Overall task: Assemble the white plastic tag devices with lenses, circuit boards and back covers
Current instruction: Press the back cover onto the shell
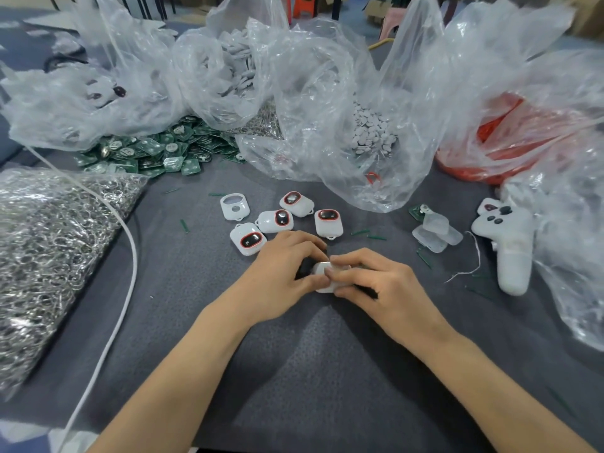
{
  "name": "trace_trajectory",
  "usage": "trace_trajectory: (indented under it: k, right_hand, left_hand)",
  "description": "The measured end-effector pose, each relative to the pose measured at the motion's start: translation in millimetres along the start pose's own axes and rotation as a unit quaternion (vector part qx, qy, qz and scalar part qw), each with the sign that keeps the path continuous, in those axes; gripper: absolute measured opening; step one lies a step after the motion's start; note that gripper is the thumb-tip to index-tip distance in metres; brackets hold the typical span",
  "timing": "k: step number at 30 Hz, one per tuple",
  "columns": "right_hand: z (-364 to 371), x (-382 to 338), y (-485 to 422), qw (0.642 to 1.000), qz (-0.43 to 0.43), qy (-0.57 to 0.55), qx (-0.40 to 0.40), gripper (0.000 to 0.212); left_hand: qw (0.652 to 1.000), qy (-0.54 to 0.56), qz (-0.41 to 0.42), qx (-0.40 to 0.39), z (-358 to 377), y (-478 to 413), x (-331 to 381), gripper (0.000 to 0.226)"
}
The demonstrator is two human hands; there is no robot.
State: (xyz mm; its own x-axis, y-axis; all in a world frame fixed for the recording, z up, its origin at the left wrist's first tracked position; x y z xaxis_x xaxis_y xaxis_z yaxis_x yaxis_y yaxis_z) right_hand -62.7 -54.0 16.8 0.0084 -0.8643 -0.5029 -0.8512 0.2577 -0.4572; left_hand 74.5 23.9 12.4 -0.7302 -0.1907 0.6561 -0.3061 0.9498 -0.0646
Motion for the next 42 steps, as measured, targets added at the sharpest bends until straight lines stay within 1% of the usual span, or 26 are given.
trace_trajectory:
  k: [2,4,5,7,9,10,13,15,17,20,22,27,30,33,34,38,42]
  right_hand:
    - [-1.3,3.2,2.5,0.998,0.019,-0.049,0.023,0.022]
    - [-4.5,9.6,4.5,0.985,0.088,-0.142,0.055,0.019]
    - [-5.6,13.3,4.9,0.973,0.126,-0.183,0.066,0.022]
    - [-4.6,20.0,6.0,0.951,0.190,-0.234,0.064,0.027]
    - [-4.9,22.6,4.1,0.941,0.213,-0.255,0.058,0.022]
    - [-6.6,22.2,1.6,0.938,0.213,-0.264,0.067,0.020]
    - [-18.2,21.0,-13.1,0.934,0.197,-0.271,0.123,0.023]
    - [-25.8,24.4,-25.5,0.934,0.192,-0.260,0.154,0.022]
    - [-30.2,29.8,-35.8,0.931,0.197,-0.250,0.179,0.019]
    - [-30.5,39.9,-39.8,0.926,0.207,-0.246,0.200,0.014]
    - [-28.3,43.8,-36.7,0.926,0.206,-0.244,0.202,0.014]
    - [-27.6,48.8,-36.6,0.920,0.204,-0.258,0.214,0.014]
    - [-23.3,49.1,-38.4,0.893,0.224,-0.320,0.223,0.013]
    - [-16.2,50.5,-37.2,0.868,0.244,-0.368,0.226,0.015]
    - [-15.7,51.0,-36.8,0.870,0.241,-0.366,0.226,0.014]
    - [-18.0,48.2,-37.2,0.906,0.195,-0.308,0.215,0.016]
    - [-17.6,47.6,-36.4,0.916,0.178,-0.294,0.206,0.016]
  left_hand:
    - [1.000,-0.001,-0.012,0.006,2.7,2.1,1.4,0.022]
    - [1.000,0.020,-0.018,0.010,7.0,5.1,3.5,0.021]
    - [0.999,0.034,-0.022,0.014,9.2,6.4,5.3,0.022]
    - [0.998,0.047,-0.031,0.029,13.2,8.0,9.0,0.025]
    - [0.996,0.064,-0.029,0.051,13.9,6.1,13.2,0.027]
    - [0.993,0.095,-0.024,0.063,12.4,4.1,15.7,0.027]
    - [0.975,0.194,-0.009,0.111,2.7,-8.1,21.6,0.021]
    - [0.960,0.240,-0.017,0.139,-3.2,-21.9,25.2,0.019]
    - [0.950,0.273,-0.032,0.148,-5.3,-37.3,27.3,0.019]
    - [0.955,0.258,-0.036,0.144,-1.6,-51.8,25.1,0.023]
    - [0.958,0.241,-0.024,0.150,4.0,-54.0,23.0,0.018]
    - [0.955,0.226,0.013,0.194,7.2,-57.0,22.1,0.018]
    - [0.951,0.221,0.020,0.215,4.6,-55.9,23.4,0.022]
    - [0.934,0.299,-0.009,0.194,7.8,-55.6,18.4,0.027]
    - [0.932,0.311,-0.017,0.186,8.5,-55.6,17.4,0.025]
    - [0.944,0.286,-0.012,0.164,9.0,-55.1,17.9,0.012]
    - [0.943,0.290,-0.013,0.162,9.3,-53.2,17.1,0.010]
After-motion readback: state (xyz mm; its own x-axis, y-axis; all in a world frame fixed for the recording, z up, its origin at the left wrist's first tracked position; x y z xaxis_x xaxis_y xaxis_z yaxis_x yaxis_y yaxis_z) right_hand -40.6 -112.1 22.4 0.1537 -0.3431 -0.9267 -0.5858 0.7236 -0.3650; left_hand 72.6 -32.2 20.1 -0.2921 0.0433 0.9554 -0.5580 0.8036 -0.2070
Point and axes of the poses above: each hand's wrist, its own y-axis away from the middle knuckle, its own z-axis out of the palm, x = y × z, the point moved 4 cm from there along -y, towards the middle knuckle, and after that the axes turned 6 degrees about -z, right-handed, at the moved point
